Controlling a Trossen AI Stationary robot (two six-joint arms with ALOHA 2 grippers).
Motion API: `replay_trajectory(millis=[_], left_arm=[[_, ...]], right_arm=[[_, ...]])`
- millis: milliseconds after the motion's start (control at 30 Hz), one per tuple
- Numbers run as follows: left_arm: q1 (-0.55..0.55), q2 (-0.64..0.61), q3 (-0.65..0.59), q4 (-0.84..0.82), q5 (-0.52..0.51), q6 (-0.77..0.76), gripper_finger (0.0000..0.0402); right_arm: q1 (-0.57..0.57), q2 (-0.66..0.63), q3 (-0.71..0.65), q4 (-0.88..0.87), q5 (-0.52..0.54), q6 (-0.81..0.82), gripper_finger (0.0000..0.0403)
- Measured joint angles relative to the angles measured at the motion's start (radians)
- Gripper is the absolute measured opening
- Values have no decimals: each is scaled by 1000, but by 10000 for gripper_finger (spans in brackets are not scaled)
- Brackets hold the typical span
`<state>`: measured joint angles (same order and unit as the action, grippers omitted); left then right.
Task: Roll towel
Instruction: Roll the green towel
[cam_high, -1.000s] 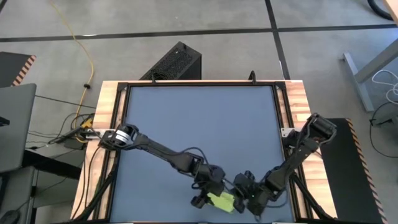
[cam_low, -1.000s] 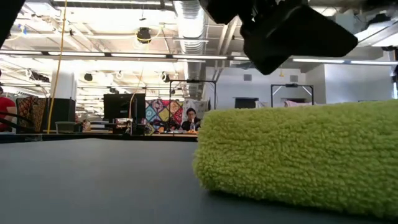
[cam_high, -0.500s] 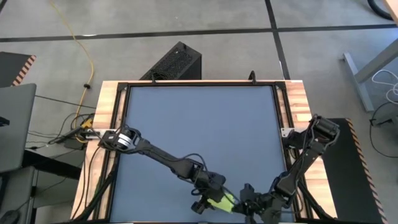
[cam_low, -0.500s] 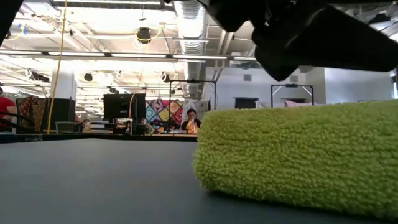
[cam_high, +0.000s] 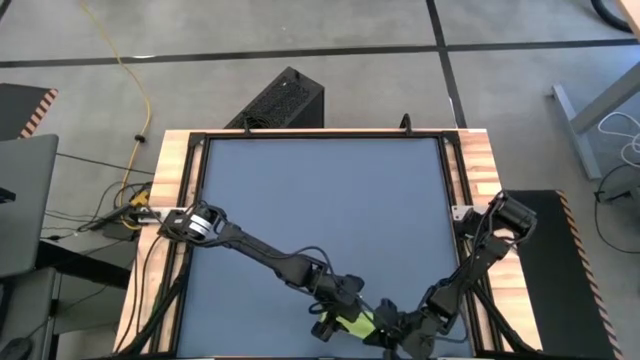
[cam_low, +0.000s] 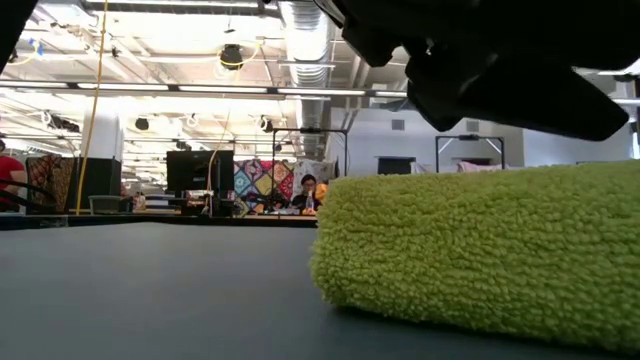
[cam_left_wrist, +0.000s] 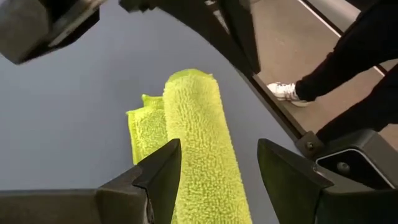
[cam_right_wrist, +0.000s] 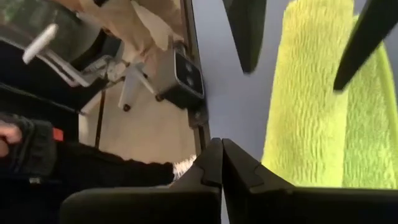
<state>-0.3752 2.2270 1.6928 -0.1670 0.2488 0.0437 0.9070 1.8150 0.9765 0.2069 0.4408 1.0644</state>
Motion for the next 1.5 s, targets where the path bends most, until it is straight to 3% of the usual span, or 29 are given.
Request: replay_trajectory(millis=[833,1100,1300,1500], left_arm=[[-1,0,0,-4,-30,-2,199],[-1,0,0,-12,-167,30,200],[-11,0,0,-76,-202,79,223],[-14,61,0,-53,-174,-73,253]], right_arm=[[-112,-1,1,-227,-72,34,19],[-127,-1,1,-260,-74,35,20],[-132,-1,1,-263,-74,34,20],[-133,-2,1,-287,-74,46,20]])
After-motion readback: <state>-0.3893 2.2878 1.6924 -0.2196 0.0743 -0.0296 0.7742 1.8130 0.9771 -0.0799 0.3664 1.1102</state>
